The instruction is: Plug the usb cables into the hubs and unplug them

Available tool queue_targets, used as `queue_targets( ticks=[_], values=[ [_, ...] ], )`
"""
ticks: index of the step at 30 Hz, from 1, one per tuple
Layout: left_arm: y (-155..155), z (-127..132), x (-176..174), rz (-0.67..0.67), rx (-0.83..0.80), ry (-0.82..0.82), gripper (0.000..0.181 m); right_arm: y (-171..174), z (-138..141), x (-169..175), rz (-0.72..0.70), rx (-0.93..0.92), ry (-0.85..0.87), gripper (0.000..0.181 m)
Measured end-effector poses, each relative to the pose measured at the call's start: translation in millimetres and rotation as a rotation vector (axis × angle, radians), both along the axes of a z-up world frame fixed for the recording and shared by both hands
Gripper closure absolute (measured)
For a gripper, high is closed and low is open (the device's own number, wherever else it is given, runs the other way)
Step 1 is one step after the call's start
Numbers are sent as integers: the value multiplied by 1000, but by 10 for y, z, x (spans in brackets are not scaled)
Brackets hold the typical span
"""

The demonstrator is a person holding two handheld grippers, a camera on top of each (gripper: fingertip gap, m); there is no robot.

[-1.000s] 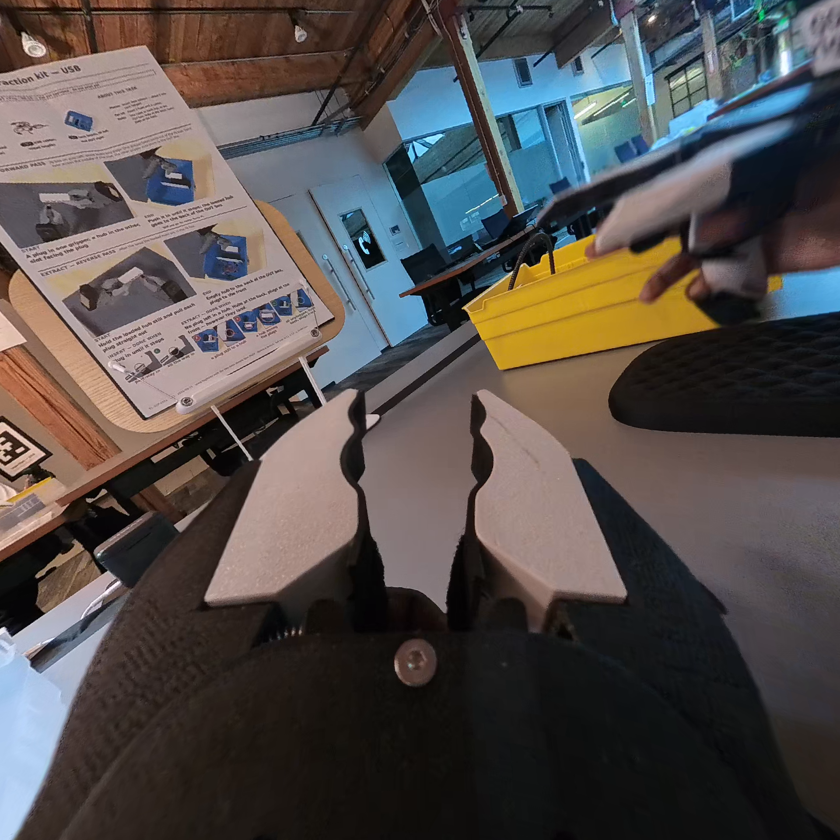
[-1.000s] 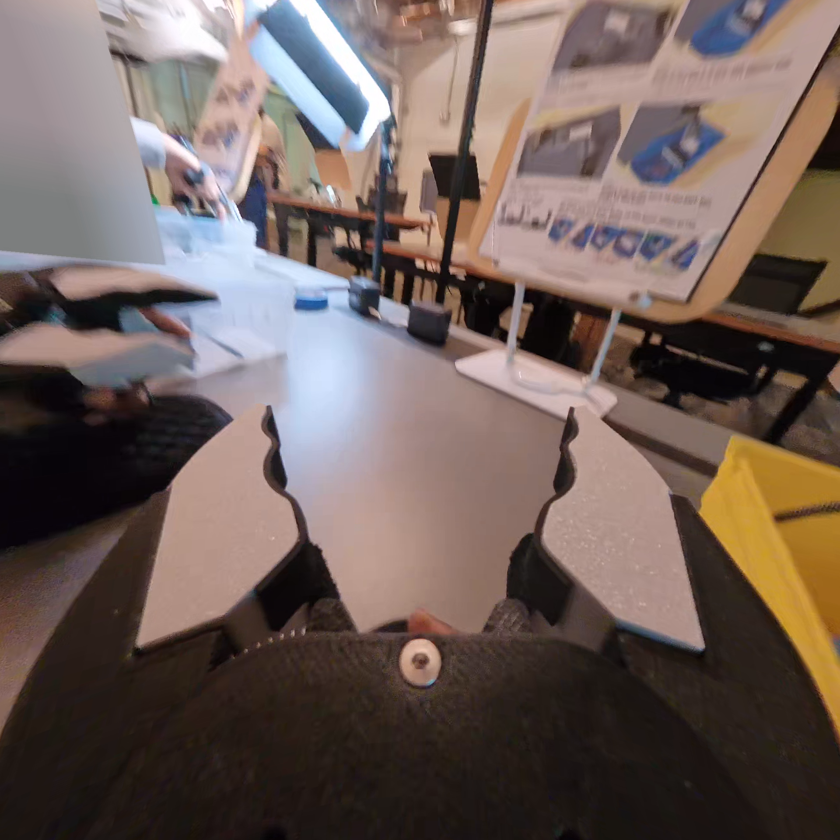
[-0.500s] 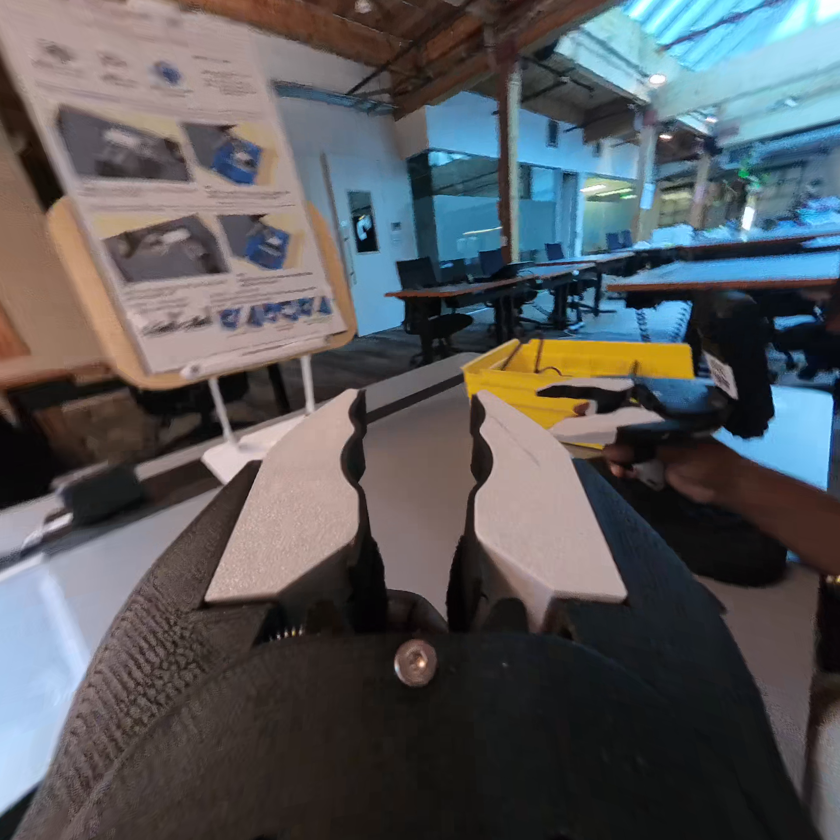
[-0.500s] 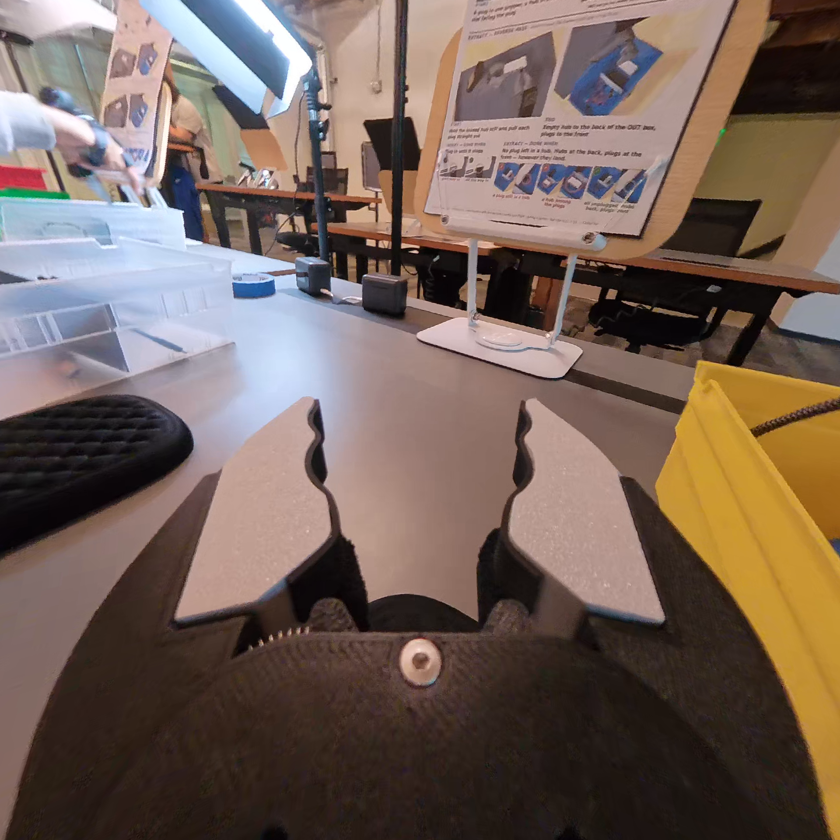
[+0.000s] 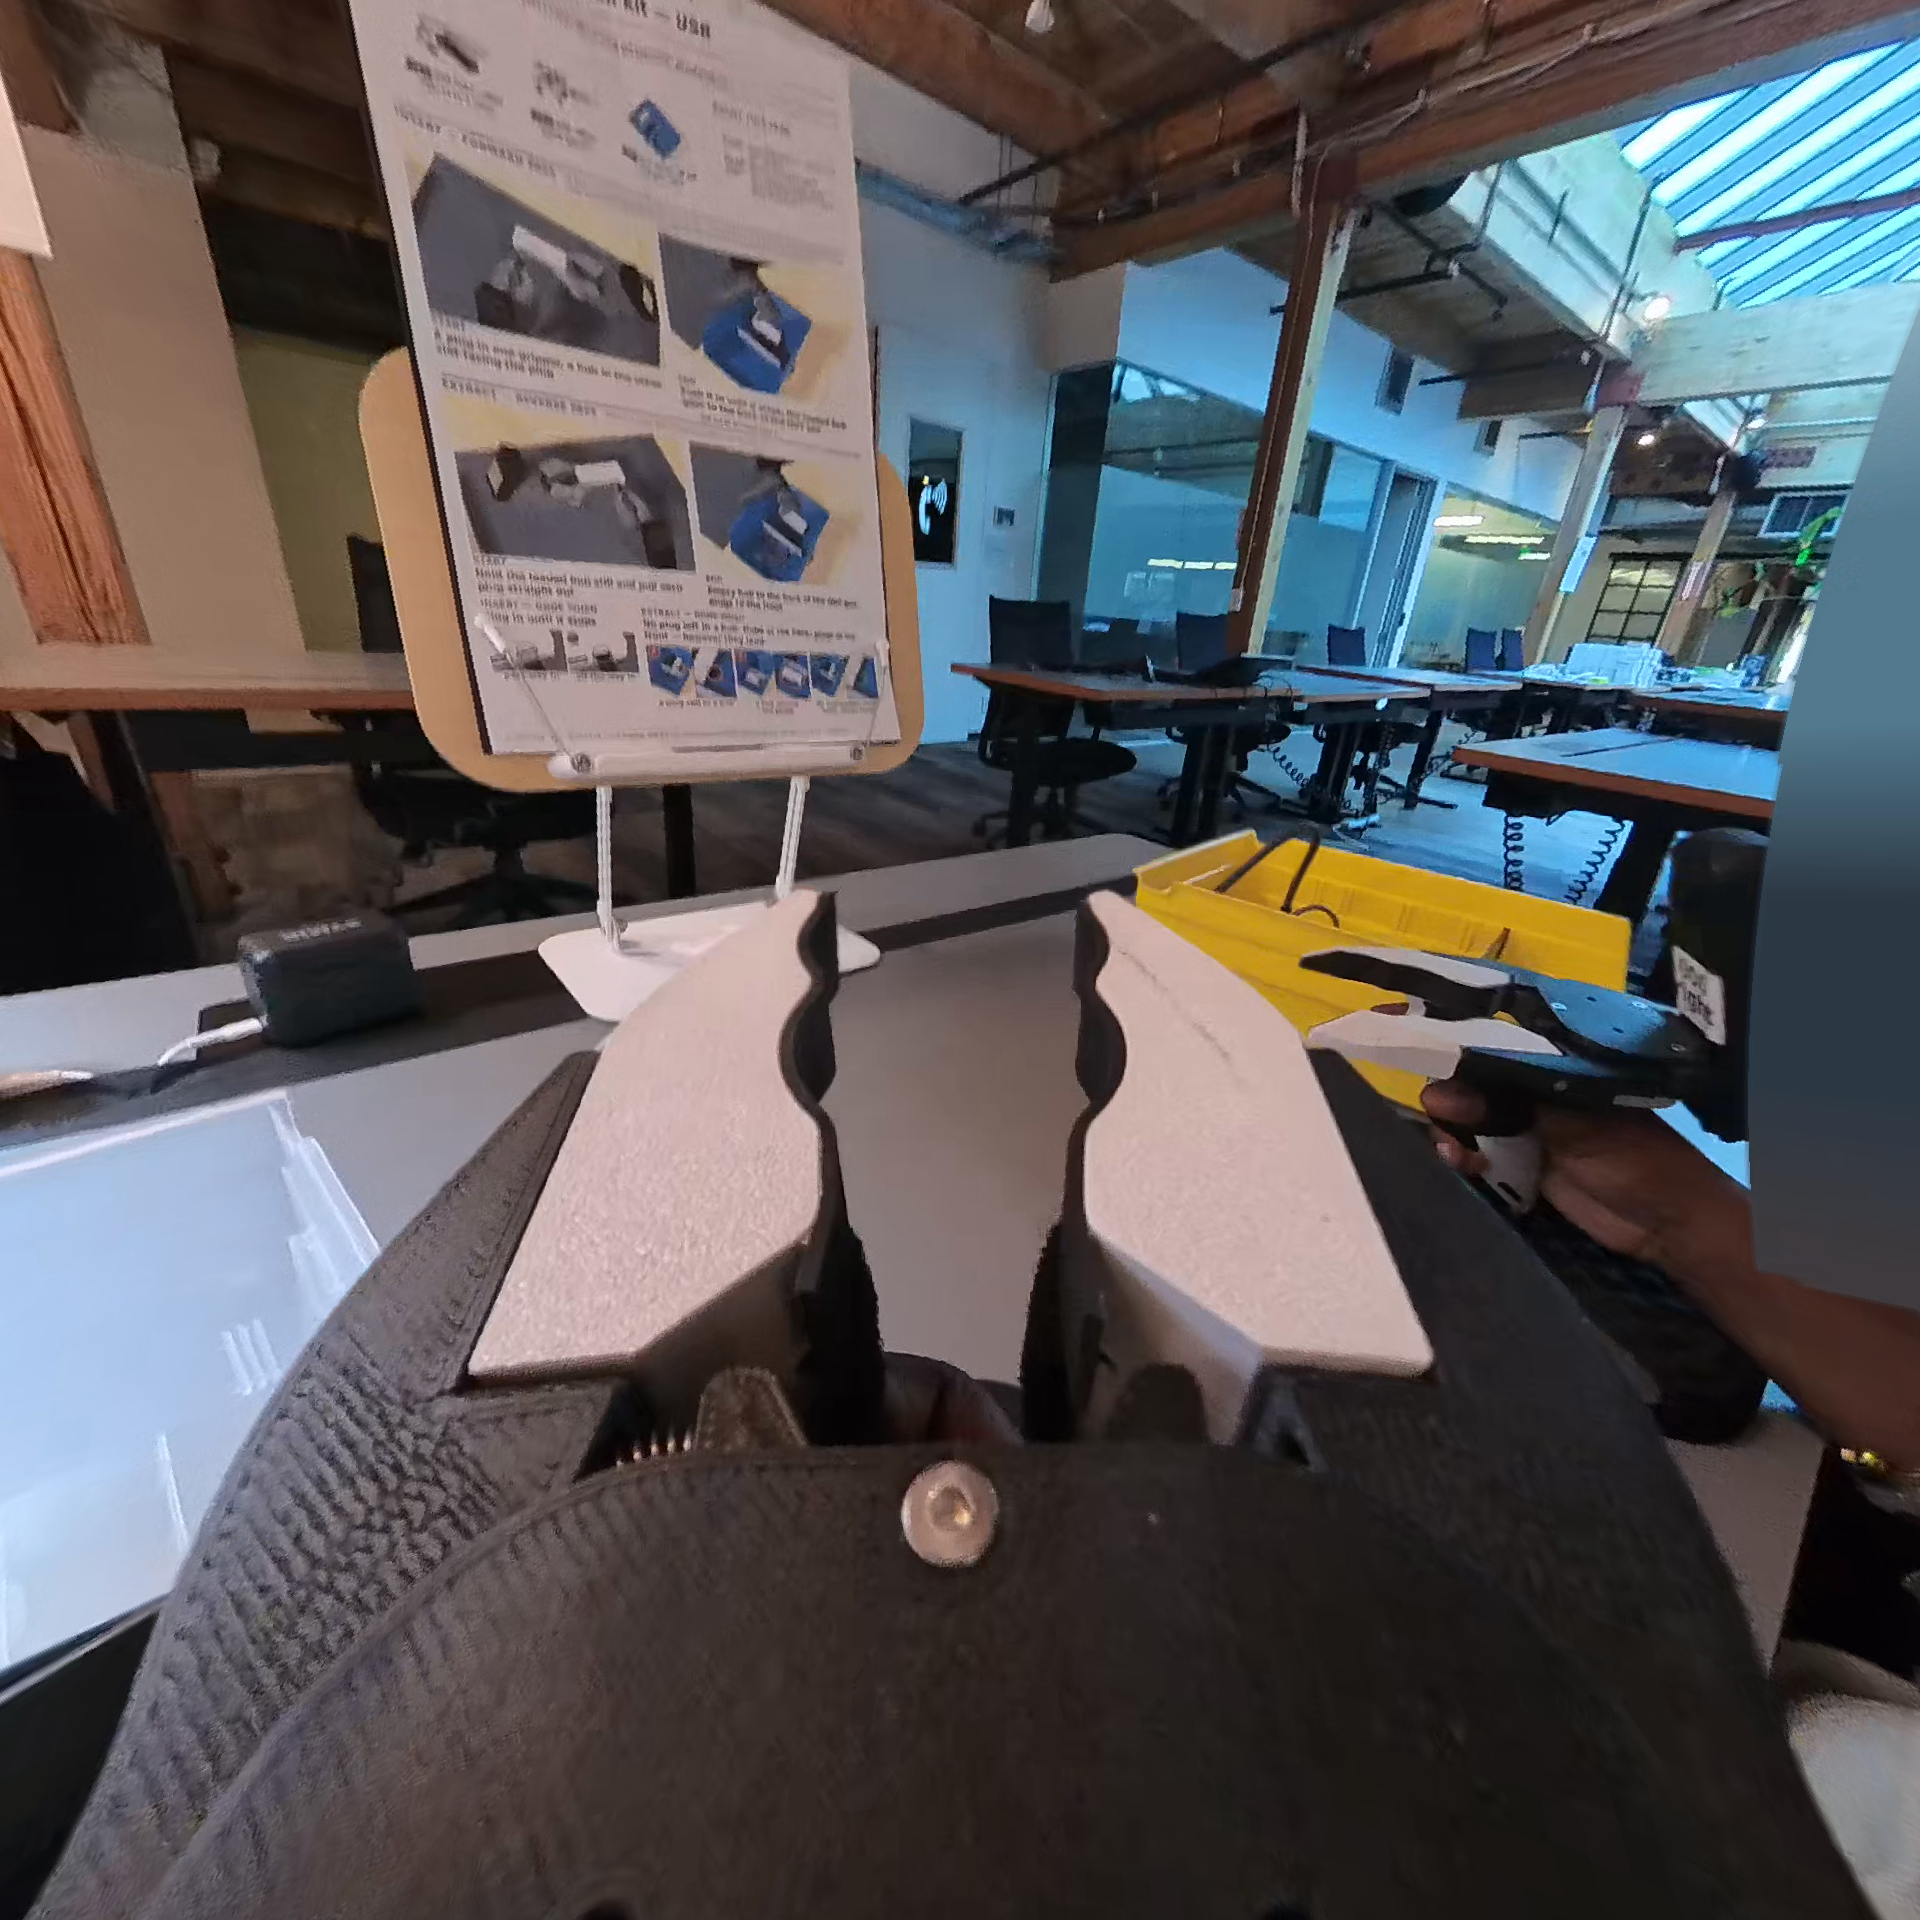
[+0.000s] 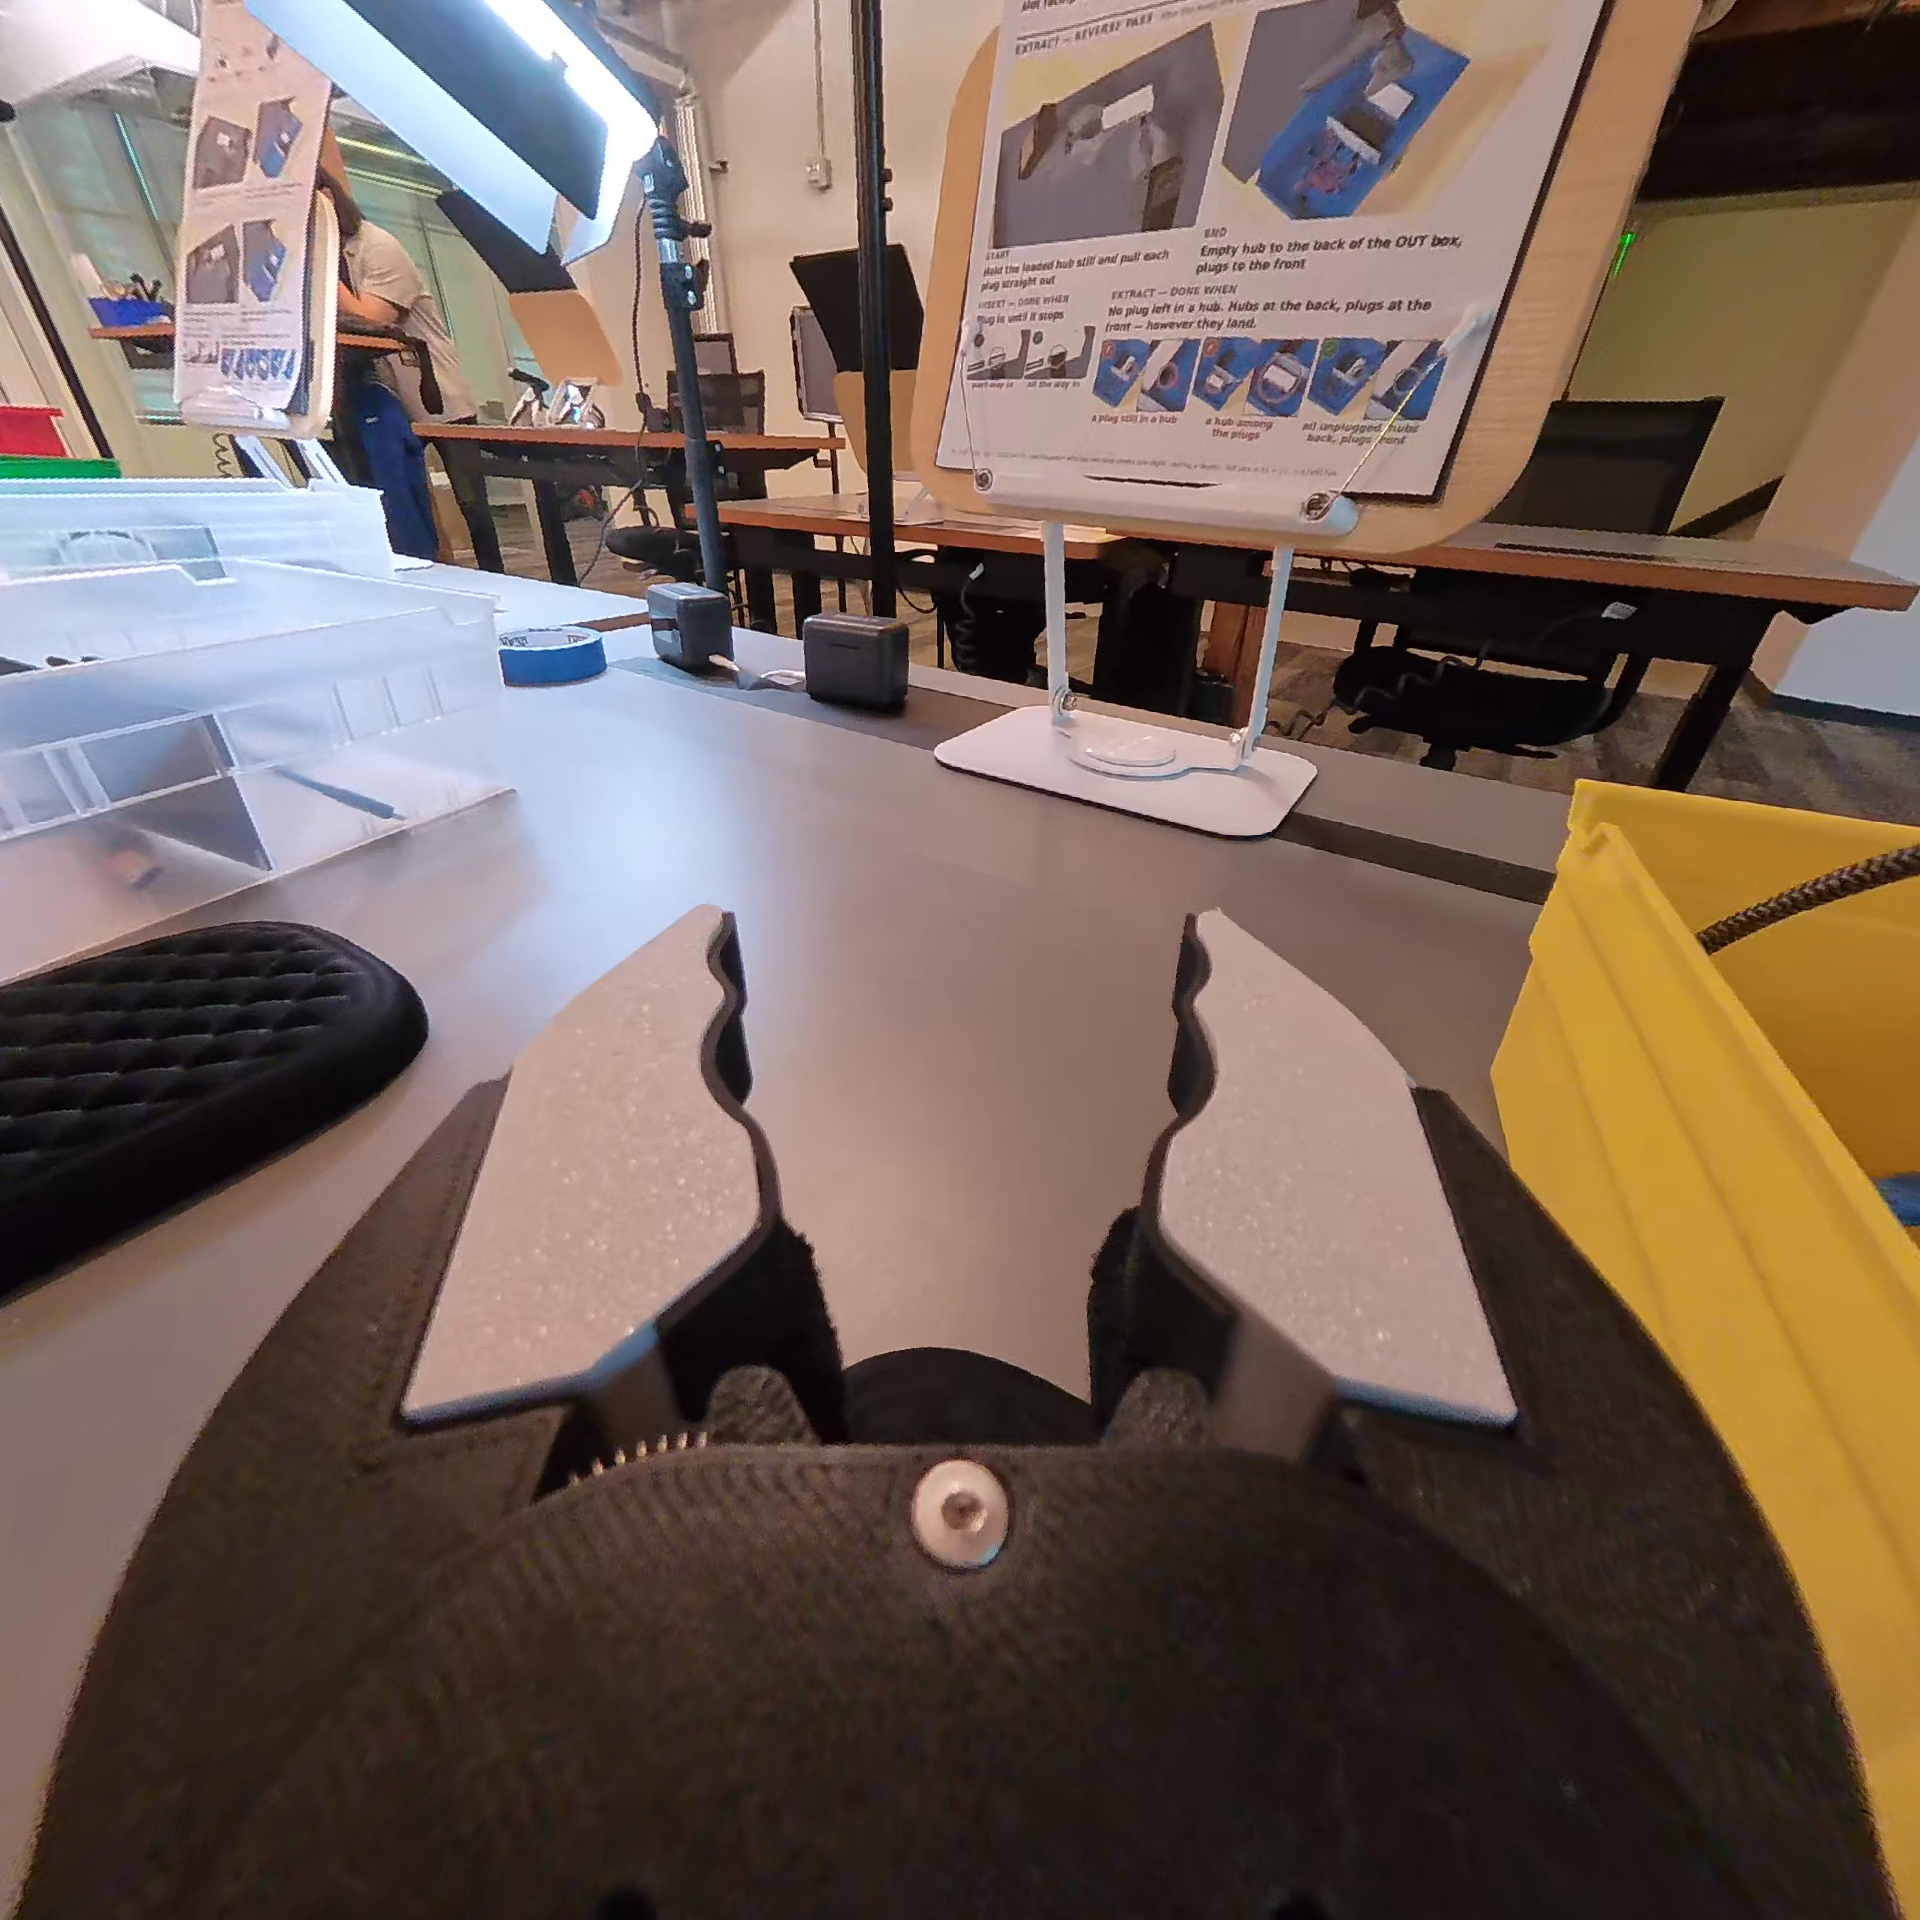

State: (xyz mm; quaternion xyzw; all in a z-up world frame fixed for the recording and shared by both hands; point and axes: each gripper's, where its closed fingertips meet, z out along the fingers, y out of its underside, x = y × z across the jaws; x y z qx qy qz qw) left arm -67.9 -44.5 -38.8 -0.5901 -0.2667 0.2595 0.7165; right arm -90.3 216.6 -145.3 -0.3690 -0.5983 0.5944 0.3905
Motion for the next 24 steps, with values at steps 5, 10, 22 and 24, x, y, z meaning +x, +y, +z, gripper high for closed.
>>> queue_targets(
  ticks=[5,10,22,24],
  values=[
    [654,71,-22,-276,-12,-148,137,-19,-32,-12,-7,30,-10,101],
    [1419,460,65,-464,25,-177,134,-18,-56,-25,-26,55,-17,101],
    [2663,1658,1744,-825,-106,-151,102,77,-60,-55,-59,-1,-38,98],
    [2622,1681,1763,-833,-81,-161,99,118,-40,-53,-65,-36,-35,97]
  ],
)
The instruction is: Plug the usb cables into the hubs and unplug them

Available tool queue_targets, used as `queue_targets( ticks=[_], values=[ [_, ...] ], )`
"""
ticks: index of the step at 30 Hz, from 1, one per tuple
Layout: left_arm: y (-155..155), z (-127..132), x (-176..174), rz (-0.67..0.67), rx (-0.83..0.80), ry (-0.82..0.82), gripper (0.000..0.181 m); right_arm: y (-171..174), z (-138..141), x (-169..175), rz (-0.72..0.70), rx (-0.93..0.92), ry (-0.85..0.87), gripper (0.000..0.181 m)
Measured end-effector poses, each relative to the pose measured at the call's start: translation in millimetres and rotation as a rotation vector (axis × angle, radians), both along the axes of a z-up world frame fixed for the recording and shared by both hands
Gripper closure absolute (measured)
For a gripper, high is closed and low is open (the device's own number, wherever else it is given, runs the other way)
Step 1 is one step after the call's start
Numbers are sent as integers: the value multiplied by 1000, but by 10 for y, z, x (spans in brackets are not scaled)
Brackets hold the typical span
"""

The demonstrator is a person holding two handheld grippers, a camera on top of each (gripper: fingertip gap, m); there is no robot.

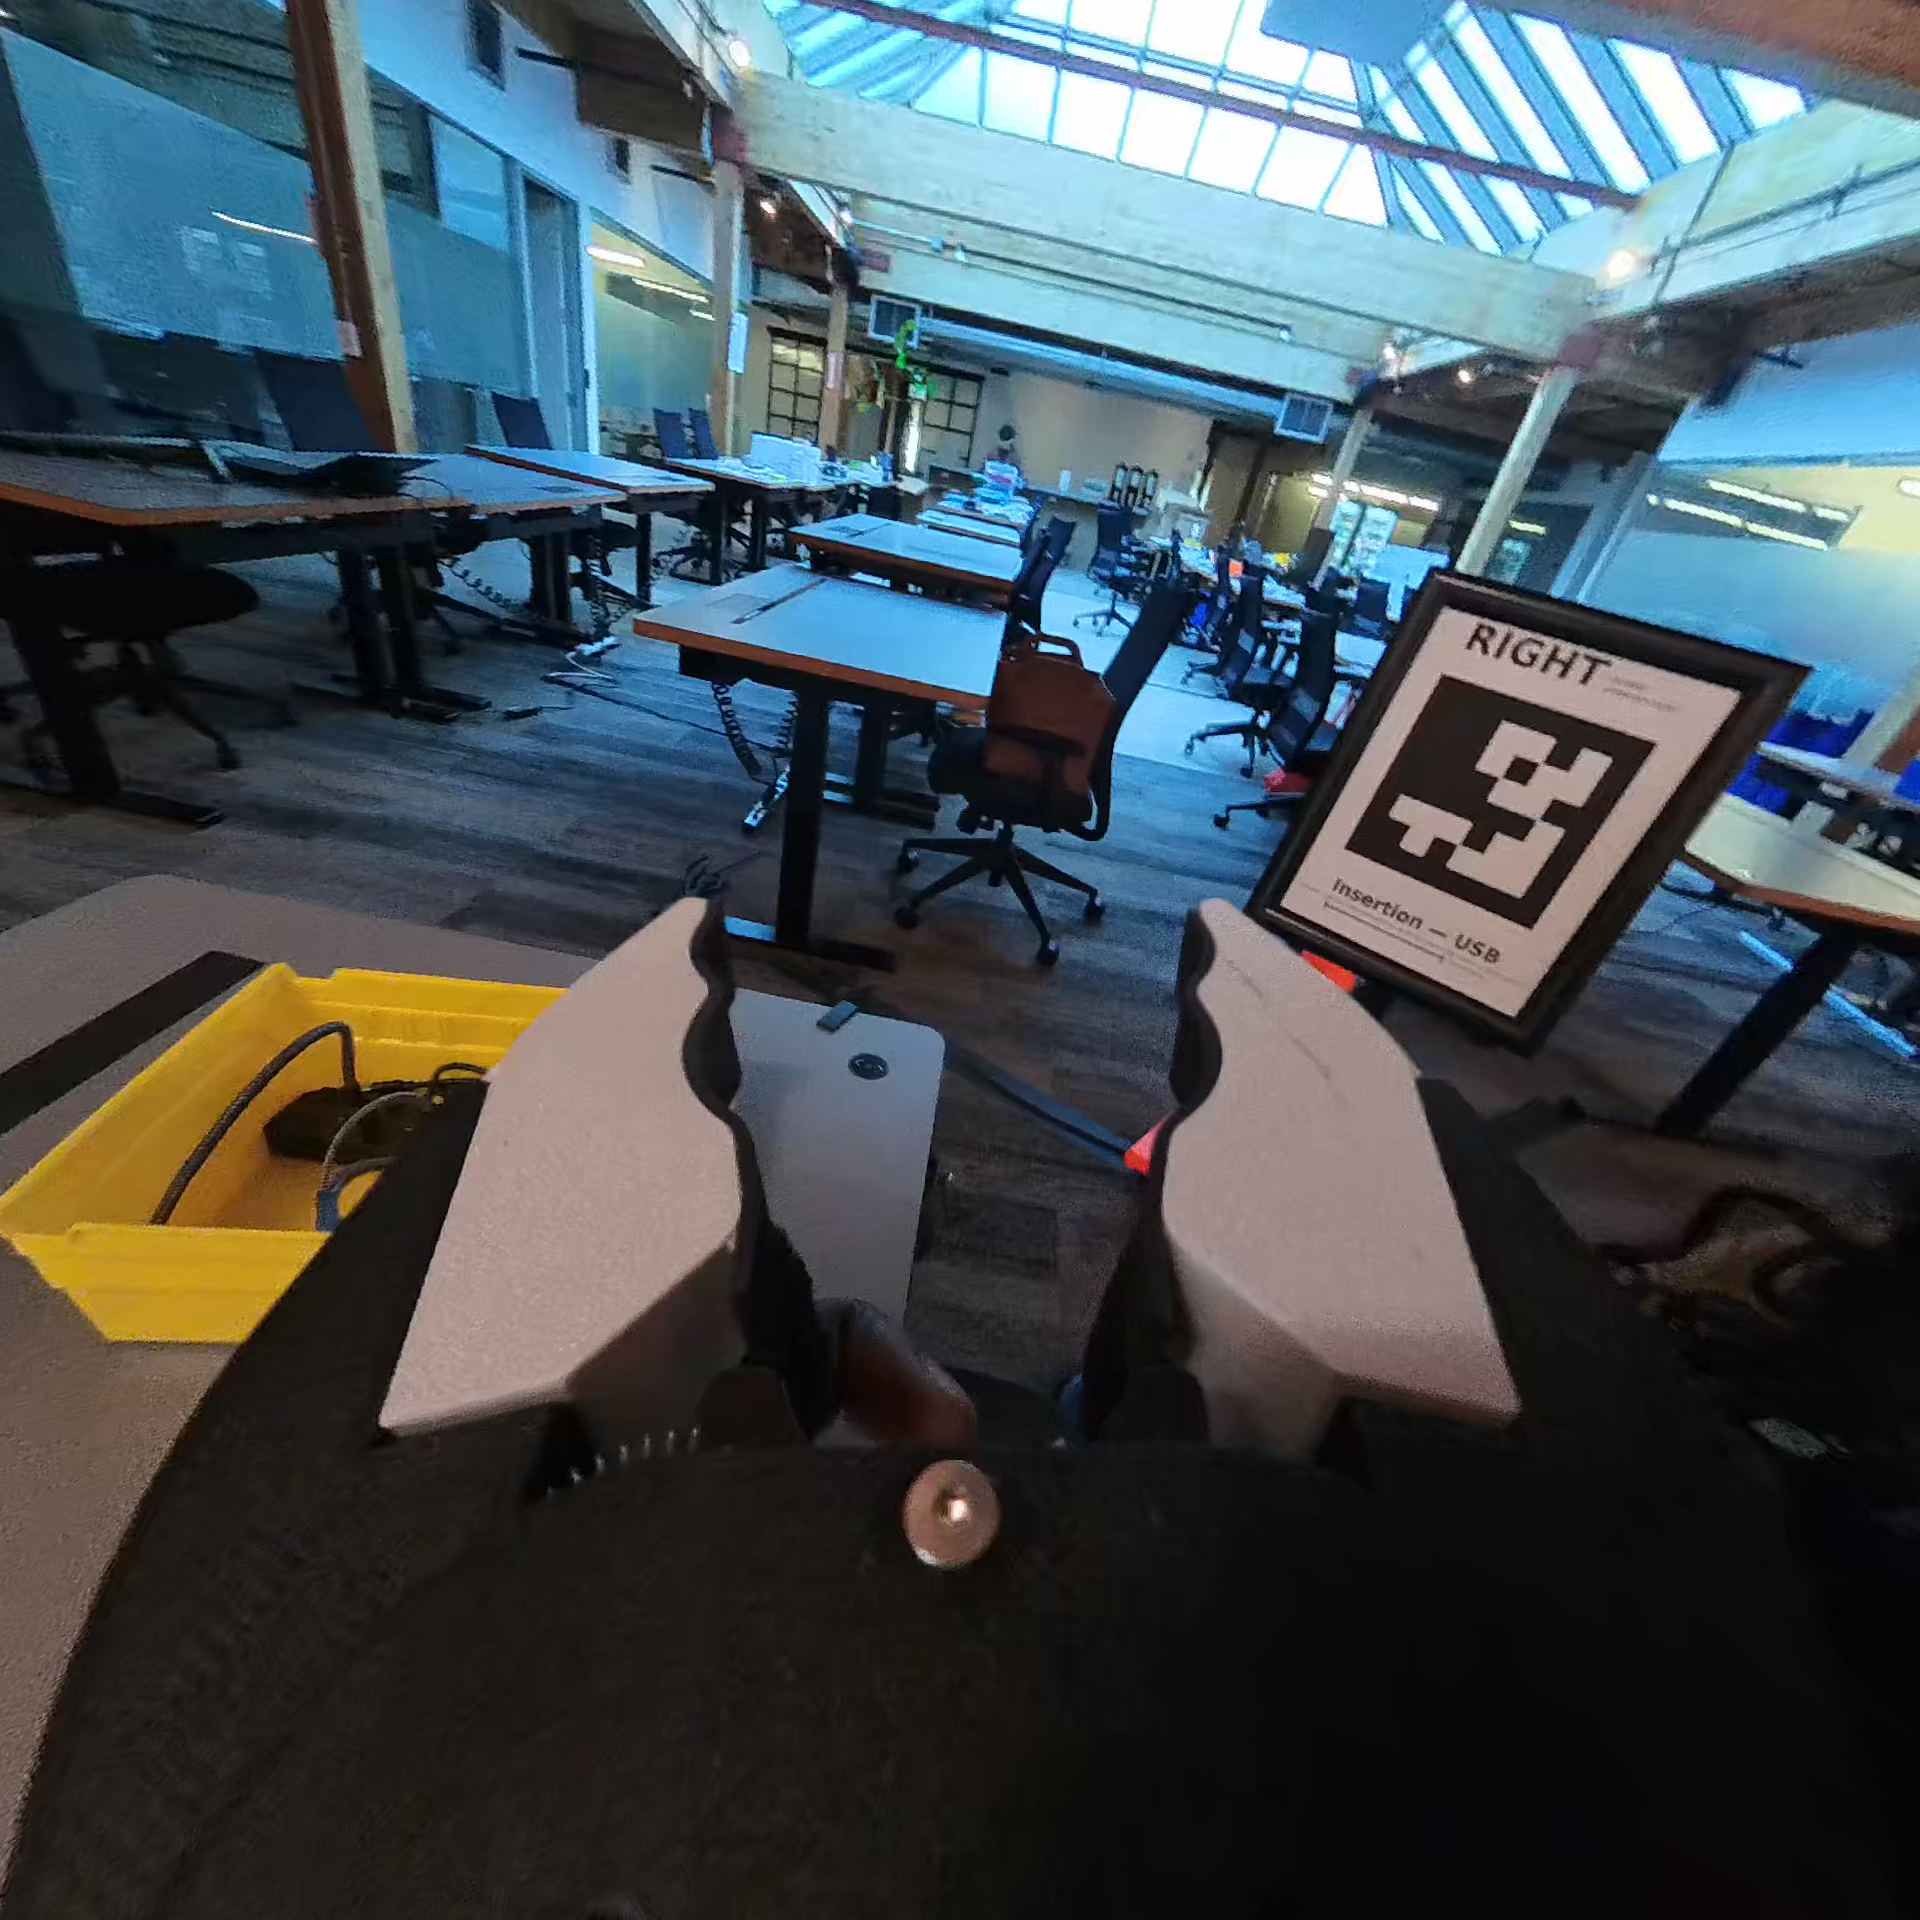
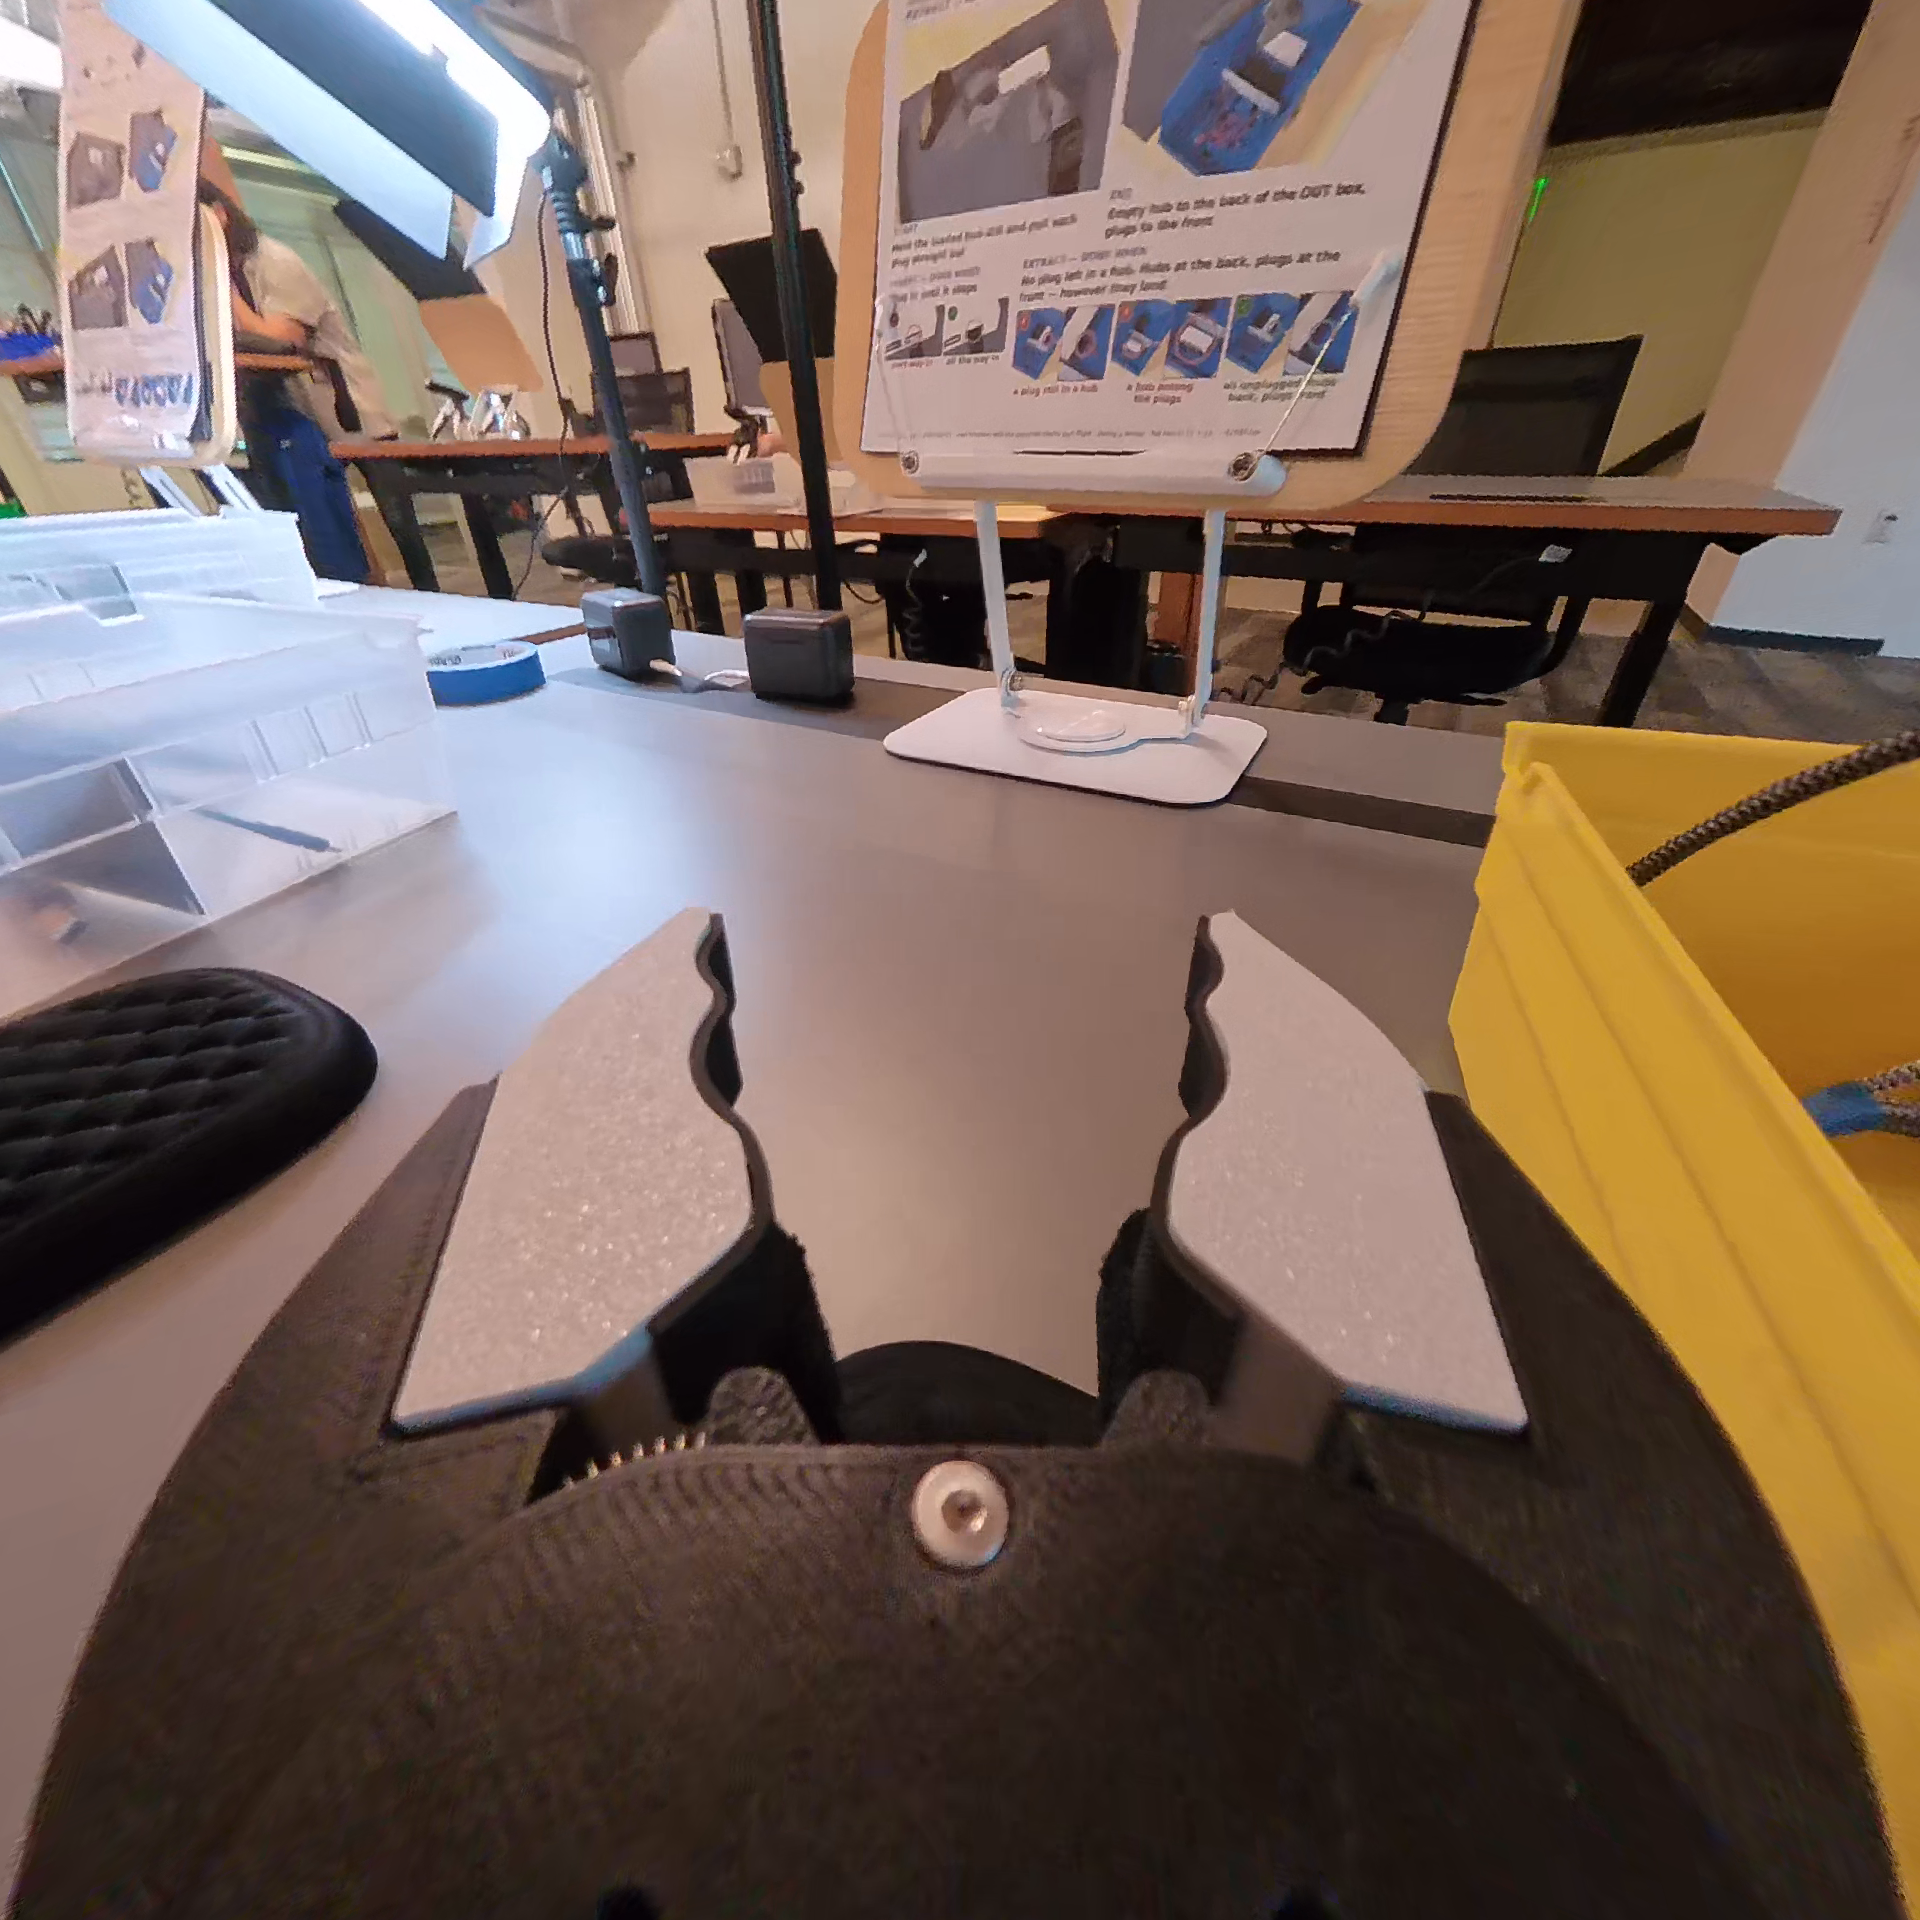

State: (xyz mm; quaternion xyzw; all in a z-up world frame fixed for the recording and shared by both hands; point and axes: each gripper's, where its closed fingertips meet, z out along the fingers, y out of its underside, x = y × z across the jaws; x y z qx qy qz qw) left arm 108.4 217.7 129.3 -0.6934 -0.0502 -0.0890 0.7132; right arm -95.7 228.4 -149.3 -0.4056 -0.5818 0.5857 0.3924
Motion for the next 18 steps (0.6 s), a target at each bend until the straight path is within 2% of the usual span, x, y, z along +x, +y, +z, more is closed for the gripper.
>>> queue_targets(
  ticks=[2,4,6,10,13,15,16,18],
  values=[
    [-44,-12,-25,-1,11,-39,99,37,22,6,-4,-33,8,97],
    [-85,-39,-43,29,7,34,95,61,33,6,-5,-58,9,97],
    [-124,-69,-100,54,2,27,94,80,32,2,-9,-74,4,95],
    [-253,-67,-357,73,14,-58,93,121,28,-13,-14,-114,-12,95],
    [-527,-271,-985,186,7,-103,96,122,34,-7,-3,-129,-11,94],
    [-853,-584,-1413,263,-124,-21,95,113,49,6,1,-125,2,95],
    [-1081,-761,-1618,299,-191,12,96,102,51,11,4,-116,5,95],
    [-1767,-1134,-2219,553,-359,68,98,74,45,14,4,-87,8,95]
  ],
)
